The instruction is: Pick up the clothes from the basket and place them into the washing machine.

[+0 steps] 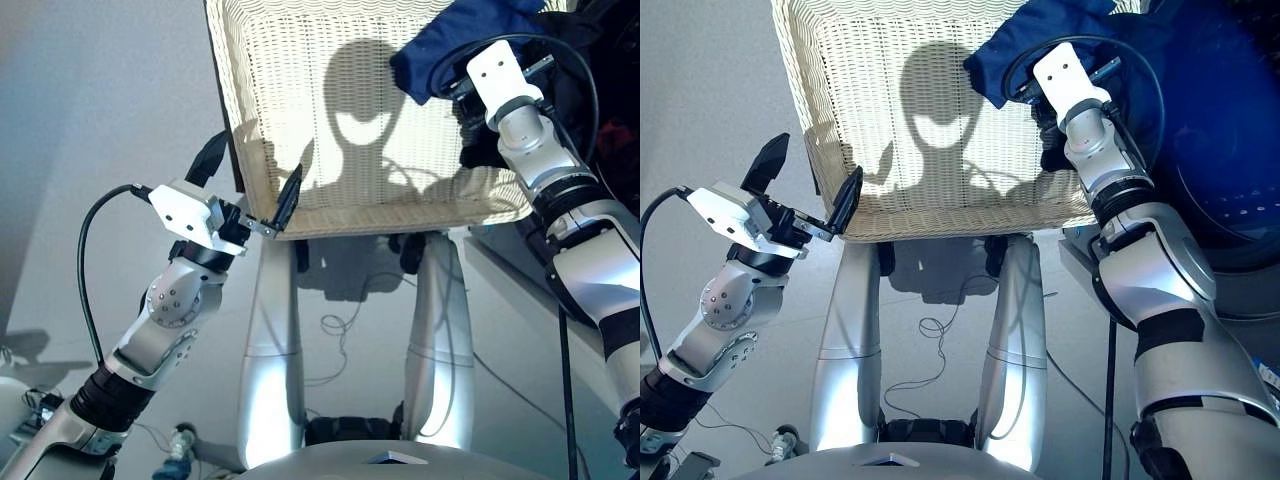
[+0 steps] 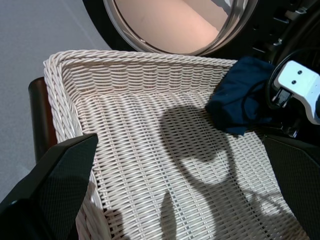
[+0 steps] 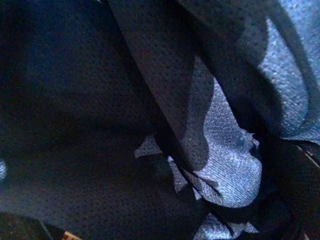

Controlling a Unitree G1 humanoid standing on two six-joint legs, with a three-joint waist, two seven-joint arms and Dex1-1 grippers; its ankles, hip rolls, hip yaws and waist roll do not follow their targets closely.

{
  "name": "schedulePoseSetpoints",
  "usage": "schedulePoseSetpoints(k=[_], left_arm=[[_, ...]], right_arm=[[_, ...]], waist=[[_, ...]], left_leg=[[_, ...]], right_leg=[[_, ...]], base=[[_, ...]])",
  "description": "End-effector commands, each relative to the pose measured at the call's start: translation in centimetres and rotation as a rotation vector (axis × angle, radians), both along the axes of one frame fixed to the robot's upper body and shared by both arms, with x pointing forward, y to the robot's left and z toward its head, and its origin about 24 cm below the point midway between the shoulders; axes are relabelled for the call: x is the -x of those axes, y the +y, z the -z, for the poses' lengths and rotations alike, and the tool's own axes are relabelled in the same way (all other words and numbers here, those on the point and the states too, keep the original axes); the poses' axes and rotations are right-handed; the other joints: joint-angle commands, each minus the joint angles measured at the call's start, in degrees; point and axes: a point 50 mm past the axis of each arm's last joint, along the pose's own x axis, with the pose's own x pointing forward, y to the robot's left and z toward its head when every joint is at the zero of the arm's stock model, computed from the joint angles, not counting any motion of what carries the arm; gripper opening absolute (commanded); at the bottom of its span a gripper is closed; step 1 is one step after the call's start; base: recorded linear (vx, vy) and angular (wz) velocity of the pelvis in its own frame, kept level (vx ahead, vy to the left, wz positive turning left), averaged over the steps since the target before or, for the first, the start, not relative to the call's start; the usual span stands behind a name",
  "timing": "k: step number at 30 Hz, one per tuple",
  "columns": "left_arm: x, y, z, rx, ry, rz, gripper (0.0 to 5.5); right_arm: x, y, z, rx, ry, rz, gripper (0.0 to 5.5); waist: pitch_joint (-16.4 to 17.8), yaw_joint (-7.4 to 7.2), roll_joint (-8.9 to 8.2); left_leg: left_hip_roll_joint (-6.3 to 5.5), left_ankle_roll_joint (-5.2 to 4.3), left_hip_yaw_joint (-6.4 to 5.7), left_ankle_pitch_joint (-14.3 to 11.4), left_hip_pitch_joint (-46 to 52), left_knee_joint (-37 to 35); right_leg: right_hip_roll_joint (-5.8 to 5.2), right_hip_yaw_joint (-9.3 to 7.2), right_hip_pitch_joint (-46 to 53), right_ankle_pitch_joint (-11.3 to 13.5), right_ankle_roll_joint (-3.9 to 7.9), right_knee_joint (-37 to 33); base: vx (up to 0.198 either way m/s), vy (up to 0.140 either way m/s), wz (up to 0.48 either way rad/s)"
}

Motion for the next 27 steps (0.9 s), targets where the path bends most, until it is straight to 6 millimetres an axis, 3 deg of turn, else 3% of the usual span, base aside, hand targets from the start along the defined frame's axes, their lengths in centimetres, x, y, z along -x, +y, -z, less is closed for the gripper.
schedulePoseSetpoints(k=[1,3,4,5,20,23,24,26,27], left_arm=[[1.7,-1.0,-1.7,0.069,-0.095,0.069,5.5],[1.7,-1.0,-1.7,0.07,-0.088,0.071,5.5],[1.7,-1.0,-1.7,0.073,-0.086,0.07,5.5],[1.7,-0.9,-1.7,0.075,-0.084,0.071,5.5],[1.4,-0.8,-1.6,0.074,-0.083,0.056,5.5],[1.4,-0.5,-1.8,0.068,-0.09,0.047,5.5],[1.4,-0.3,-2.2,0.056,-0.111,0.041,5.5],[1.5,-0.2,-2.2,0.049,-0.111,0.041,5.5],[1.6,0.1,-2.2,0.047,-0.119,0.025,5.5]], right_arm=[[0.6,-2.3,-4.3,0.074,-0.11,0.084,5.5],[0.6,-2.3,-4.5,0.083,-0.112,0.087,5.5],[0.6,-2.3,-4.5,0.083,-0.111,0.091,1.98],[0.6,-2.4,-4.5,0.082,-0.112,0.094,0.0],[0.8,-1.0,-3.8,-0.044,-0.158,-0.013,0.0],[1.6,-0.3,-3.8,-0.103,-0.214,-0.101,0.0],[2.6,-0.1,-4.1,-0.156,-0.271,-0.168,0.0],[3.1,-0.3,-3.8,-0.192,-0.291,-0.185,0.0],[4.3,-0.7,-3.1,-0.295,-0.338,-0.233,0.0]], waist=[[-0.87,0.37,2.02],[-0.87,0.37,2.03],[-0.87,0.41,2.08],[-0.87,0.44,2.09],[-0.87,-0.25,1.62],[-0.87,-0.79,1.23],[-0.87,-1.4,0.87],[-0.87,-1.52,0.7],[-0.87,-2.4,0.53]], left_leg=[[0.04,0.96,2.14,-4.29,0.52,3.95],[-0.12,1.03,2.09,-4.31,0.31,4.17],[-0.18,1.08,2.04,-4.38,0.24,4.32],[-0.21,1.09,2.08,-4.39,0.06,4.45],[-0.29,1.34,2.73,-3.92,0.72,3.53],[-0.27,1.42,2.87,-3.48,0.76,2.96],[-0.25,1.68,3.01,-1.49,-0.68,2.14],[-0.22,1.73,3.09,-1.46,-0.44,1.97],[-0.26,1.88,3.24,-1.45,-0.46,1.87]], right_leg=[[1.14,-3.04,0.61,3.18,1.14,-4.3],[1.17,-3.0,0.32,3.26,1.17,-4.22],[1.15,-2.94,0.18,3.19,1.15,-4.04],[1.11,-2.92,0.12,3.2,1.11,-4.0],[1.22,-2.53,0.35,4.0,0.98,-4.94],[1.42,-2.36,0.38,4.59,1.03,-5.64],[1.47,-2.33,-0.92,6.51,0.76,-6.67],[1.5,-2.36,-0.76,6.56,0.78,-6.8],[1.66,-2.28,-0.83,6.71,0.81,-6.96]], base=[[0.0,0.0,0.0],[0.0,0.0,0.0],[0.0,0.0,0.0],[0.0,0.0,0.0],[0.0,0.0,0.0],[-0.037,0.002,-0.002],[-0.117,0.007,-0.026],[-0.051,0.002,-0.012],[0.079,-0.003,-0.068]])
